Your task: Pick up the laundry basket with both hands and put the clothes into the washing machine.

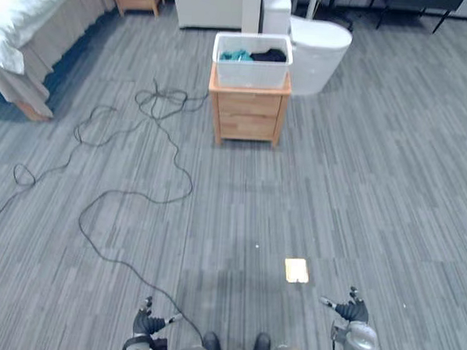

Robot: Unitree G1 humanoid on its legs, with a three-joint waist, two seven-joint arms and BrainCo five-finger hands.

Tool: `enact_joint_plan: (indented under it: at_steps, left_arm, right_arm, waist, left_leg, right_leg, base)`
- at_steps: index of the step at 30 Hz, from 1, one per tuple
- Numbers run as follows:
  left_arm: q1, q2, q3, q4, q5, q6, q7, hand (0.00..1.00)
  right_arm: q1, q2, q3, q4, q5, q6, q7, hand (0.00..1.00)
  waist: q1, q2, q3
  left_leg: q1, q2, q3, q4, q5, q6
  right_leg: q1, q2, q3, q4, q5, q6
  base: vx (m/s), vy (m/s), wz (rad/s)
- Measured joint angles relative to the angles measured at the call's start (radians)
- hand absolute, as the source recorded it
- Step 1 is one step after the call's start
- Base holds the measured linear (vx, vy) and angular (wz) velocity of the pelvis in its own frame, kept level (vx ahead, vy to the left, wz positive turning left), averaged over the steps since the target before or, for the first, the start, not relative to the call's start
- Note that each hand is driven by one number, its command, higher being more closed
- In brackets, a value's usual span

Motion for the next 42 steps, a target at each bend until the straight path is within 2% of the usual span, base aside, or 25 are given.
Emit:
enact_joint_plan:
  at_steps: [2, 4, 8, 11, 12, 13, 14, 15, 16, 17, 18, 19, 21, 23, 26, 28, 29, 30, 31, 33, 34, 36, 37, 39, 42]
  left_arm:
    - [0.005, 0.001, 0.005, -0.026, -0.008, -0.001, 0.002, 0.00]
    - [0.003, 0.014, 0.003, -0.028, -0.018, 0.000, 0.004, 0.00]
    - [-0.006, 0.042, -0.006, -0.028, -0.029, 0.001, 0.021, 0.00]
    - [-0.047, 0.038, -0.005, -0.019, -0.038, 0.001, 0.021, 0.00]
    - [-0.053, 0.040, -0.005, -0.018, -0.038, 0.001, 0.020, 0.00]
    - [-0.052, 0.042, -0.005, -0.016, -0.038, 0.001, 0.021, 0.00]
    - [-0.060, 0.028, -0.004, 0.012, -0.037, 0.001, 0.018, 0.00]
    - [-0.061, 0.021, -0.007, 0.016, -0.037, 0.003, 0.016, 0.00]
    - [-0.065, 0.013, -0.008, 0.019, -0.035, 0.004, 0.015, 0.00]
    - [-0.065, 0.009, -0.008, 0.019, -0.035, 0.004, 0.014, 0.00]
    - [-0.064, 0.003, -0.007, 0.020, -0.035, 0.004, 0.014, 0.00]
    - [-0.065, 0.001, -0.006, 0.021, -0.035, 0.004, 0.013, 0.00]
    - [-0.071, -0.001, -0.006, 0.020, -0.034, 0.003, 0.008, 0.00]
    - [-0.071, 0.001, -0.006, 0.019, -0.034, -0.001, 0.000, 0.00]
    - [-0.073, 0.002, -0.003, 0.015, -0.035, -0.002, -0.005, 0.00]
    - [-0.072, 0.001, -0.004, 0.016, -0.033, 0.000, -0.005, 0.00]
    - [-0.068, -0.001, -0.004, 0.019, -0.032, 0.001, -0.005, 0.00]
    - [-0.059, 0.000, -0.001, 0.021, -0.031, 0.005, -0.005, 0.00]
    - [-0.058, 0.010, 0.007, 0.021, -0.026, 0.004, -0.005, 0.00]
    - [-0.064, 0.013, 0.016, 0.024, -0.016, 0.006, -0.004, 0.00]
    - [-0.073, 0.018, 0.014, 0.043, -0.013, 0.008, -0.004, 0.00]
    - [-0.081, 0.031, 0.000, 0.066, -0.004, 0.022, -0.003, 0.00]
    - [-0.079, 0.038, -0.007, 0.071, 0.000, 0.023, -0.002, 0.00]
    - [-0.078, 0.040, -0.008, 0.082, 0.003, 0.024, 0.000, 0.00]
    - [-0.083, 0.046, -0.007, 0.087, 0.003, 0.020, -0.001, 0.00]
  right_arm:
    - [0.004, -0.005, 0.000, 0.001, 0.001, 0.006, 0.000, 0.00]
    - [0.013, -0.007, 0.010, 0.002, 0.008, 0.014, 0.000, 0.00]
    - [0.026, -0.006, 0.049, 0.000, 0.009, 0.018, 0.000, 0.00]
    - [0.029, -0.018, 0.067, -0.005, 0.009, 0.016, 0.001, 0.00]
    - [0.037, -0.017, 0.085, -0.013, 0.008, 0.016, 0.002, 0.00]
    - [0.040, -0.017, 0.097, -0.017, 0.008, 0.016, 0.002, 0.00]
    - [0.059, -0.030, 0.114, -0.033, 0.004, 0.017, 0.008, 0.00]
    - [0.049, -0.035, 0.116, -0.037, 0.000, 0.017, 0.012, 0.00]
    - [0.032, -0.035, 0.130, -0.057, -0.007, 0.015, 0.028, 0.00]
    - [0.024, -0.037, 0.134, -0.064, -0.012, 0.014, 0.029, 0.00]
    - [0.013, -0.041, 0.140, -0.072, -0.013, 0.012, 0.029, 0.00]
    - [-0.004, -0.046, 0.155, -0.070, -0.014, 0.012, 0.026, 0.00]
    - [-0.008, -0.046, 0.155, -0.069, -0.013, 0.008, 0.024, 0.00]
    - [-0.013, -0.048, 0.155, -0.070, -0.011, 0.006, 0.023, 0.00]
    - [-0.033, -0.059, 0.156, -0.046, -0.011, 0.008, 0.022, 0.00]
    - [-0.031, -0.063, 0.148, -0.029, -0.011, 0.009, 0.020, 0.00]
    - [-0.025, -0.064, 0.147, -0.026, -0.011, 0.009, 0.018, 0.00]
    - [-0.012, -0.062, 0.147, -0.019, -0.011, 0.009, 0.015, 0.00]
    - [0.000, -0.047, 0.147, -0.019, -0.012, 0.008, 0.014, 0.00]
    - [0.016, -0.032, 0.140, -0.007, -0.015, 0.008, 0.008, 0.00]
    - [0.021, -0.013, 0.129, -0.001, -0.015, 0.012, 0.001, 0.00]
    - [0.028, 0.010, 0.135, -0.002, -0.024, 0.015, 0.002, 0.00]
    - [0.031, 0.015, 0.145, -0.002, -0.025, 0.015, 0.002, 0.00]
    - [0.030, 0.022, 0.160, -0.011, -0.028, 0.011, 0.003, 0.00]
    - [0.008, 0.025, 0.155, -0.011, -0.031, 0.002, 0.005, 0.00]
  waist:
    - [0.001, 0.002, 0.011]
    - [-0.011, 0.005, 0.035]
    - [-0.026, 0.003, 0.060]
    - [-0.041, 0.021, 0.097]
    - [-0.050, 0.024, 0.100]
    - [-0.055, 0.000, 0.093]
    - [-0.063, 0.016, 0.099]
    - [-0.059, 0.031, 0.094]
    - [-0.058, 0.031, 0.094]
    - [-0.056, 0.036, 0.097]
    - [-0.050, 0.046, 0.100]
    - [-0.041, 0.050, 0.106]
    - [-0.022, 0.033, 0.128]
    - [-0.009, 0.011, 0.132]
    - [0.014, 0.008, 0.134]
    - [0.031, 0.008, 0.134]
    - [0.030, 0.015, 0.130]
    - [0.033, 0.017, 0.120]
    - [0.038, -0.017, 0.096]
    - [0.027, -0.047, 0.078]
    - [0.027, -0.054, 0.076]
    - [0.021, -0.060, 0.079]
    - [0.015, -0.060, 0.081]
    - [0.008, -0.054, 0.083]
    - [-0.023, -0.039, 0.096]
  left_leg:
    - [-0.008, 0.000, 0.011, 0.056, -0.062, 0.015]
    - [0.032, -0.014, 0.003, 0.071, -0.104, 0.036]
    - [0.121, -0.007, -0.003, 0.036, -0.142, 0.027]
    - [0.223, 0.037, -0.030, -0.022, -0.146, -0.017]
    - [0.258, 0.043, -0.041, -0.043, -0.155, -0.062]
    - [0.277, 0.044, -0.043, -0.045, -0.165, -0.080]
    - [0.319, 0.064, -0.054, -0.006, -0.186, -0.127]
    - [0.306, 0.090, -0.045, 0.040, -0.176, -0.151]
    - [0.209, 0.146, -0.035, 0.290, -0.102, -0.216]
    - [0.157, 0.177, -0.031, 0.424, -0.039, -0.211]
    - [0.073, 0.243, -0.026, 0.647, -0.007, -0.201]
    - [-0.026, 0.321, -0.006, 0.914, -0.033, -0.166]
    - [-0.103, 0.355, 0.028, 1.072, -0.066, -0.114]
    - [-0.197, 0.335, 0.070, 1.003, -0.085, -0.081]
    - [-0.340, 0.246, 0.065, 0.557, -0.081, -0.074]
    - [-0.350, 0.149, -0.008, 0.114, 0.035, -0.093]
    - [-0.349, 0.142, -0.026, 0.066, 0.051, -0.094]
    - [-0.349, 0.140, -0.050, 0.077, 0.136, -0.053]
    - [-0.362, 0.103, -0.054, 0.143, 0.168, -0.016]
    - [-0.365, 0.070, -0.043, 0.214, 0.139, 0.025]
    - [-0.316, 0.041, -0.025, 0.229, 0.082, 0.050]
    - [-0.217, 0.007, -0.018, 0.215, 0.037, 0.074]
    - [-0.155, -0.002, -0.017, 0.187, 0.024, 0.081]
    - [-0.025, -0.015, -0.018, 0.096, 0.019, 0.080]
    - [0.083, -0.014, -0.026, 0.019, 0.019, 0.074]
  right_leg:
    - [-0.084, -0.045, -0.018, 0.205, -0.067, 0.008]
    - [-0.233, -0.135, -0.070, 0.554, -0.094, -0.011]
    - [-0.353, -0.148, -0.108, 0.516, -0.127, -0.028]
    - [-0.414, -0.079, -0.152, 0.243, -0.012, -0.031]
    - [-0.435, -0.051, -0.148, 0.140, 0.073, -0.046]
    - [-0.438, -0.041, -0.148, 0.114, 0.113, -0.063]
    - [-0.444, -0.038, -0.132, 0.199, 0.197, -0.204]
    - [-0.452, -0.035, -0.138, 0.250, 0.158, -0.194]
    - [-0.444, -0.037, -0.136, 0.307, 0.067, -0.206]
    - [-0.420, -0.029, -0.135, 0.303, 0.048, -0.212]
    - [-0.371, -0.007, -0.132, 0.274, 0.030, -0.214]
    - [-0.280, 0.024, -0.125, 0.224, 0.016, -0.216]
    - [-0.113, 0.039, -0.112, 0.135, 0.010, -0.213]
    - [0.015, 0.038, -0.090, 0.030, 0.001, -0.196]
    - [0.122, 0.033, -0.071, -0.070, -0.022, -0.152]
    - [0.201, 0.020, -0.067, -0.107, -0.057, -0.090]
    - [0.221, 0.021, -0.066, -0.114, -0.072, -0.065]
    - [0.267, 0.012, -0.068, -0.118, -0.104, -0.022]
    - [0.284, -0.037, -0.068, -0.097, -0.143, 0.019]
    - [0.249, -0.108, -0.070, 0.057, -0.186, 0.076]
    - [0.145, -0.196, -0.064, 0.361, -0.160, 0.069]
    - [0.007, -0.288, -0.054, 0.750, -0.106, -0.007]
    - [-0.034, -0.303, -0.056, 0.852, -0.117, -0.021]
    - [-0.096, -0.288, -0.086, 0.866, -0.136, -0.040]
    - [-0.203, -0.195, -0.106, 0.561, -0.146, -0.020]
  base:
    - [0.05, 0.104, -0.27]
    - [0.13, 0.121, -0.06]
    - [0.33, 0.060, 0.00]
    - [0.53, -0.033, 0.45]
    - [0.65, -0.106, 0.45]
    - [0.82, -0.169, 0.59]
    - [0.70, -0.165, 0.26]
    - [0.81, -0.263, 0.21]
    - [0.66, -0.245, -0.09]
    - [0.79, -0.307, -0.03]
    - [0.64, -0.213, -0.16]
    - [0.51, -0.157, -0.18]
    - [0.58, -0.089, -0.12]
    - [0.60, -0.052, -0.07]
    - [0.49, 0.062, -0.22]
    - [0.51, 0.175, -0.22]
    - [0.53, 0.255, -0.24]
    - [0.57, 0.303, -0.23]
    - [0.60, 0.315, -0.19]
    - [0.62, 0.285, -0.02]
    - [0.71, 0.330, -0.03]
    - [0.68, 0.289, 0.01]
    - [0.54, 0.175, 0.07]
    - [0.50, 0.128, 0.05]
    - [0.47, 0.033, 0.20]
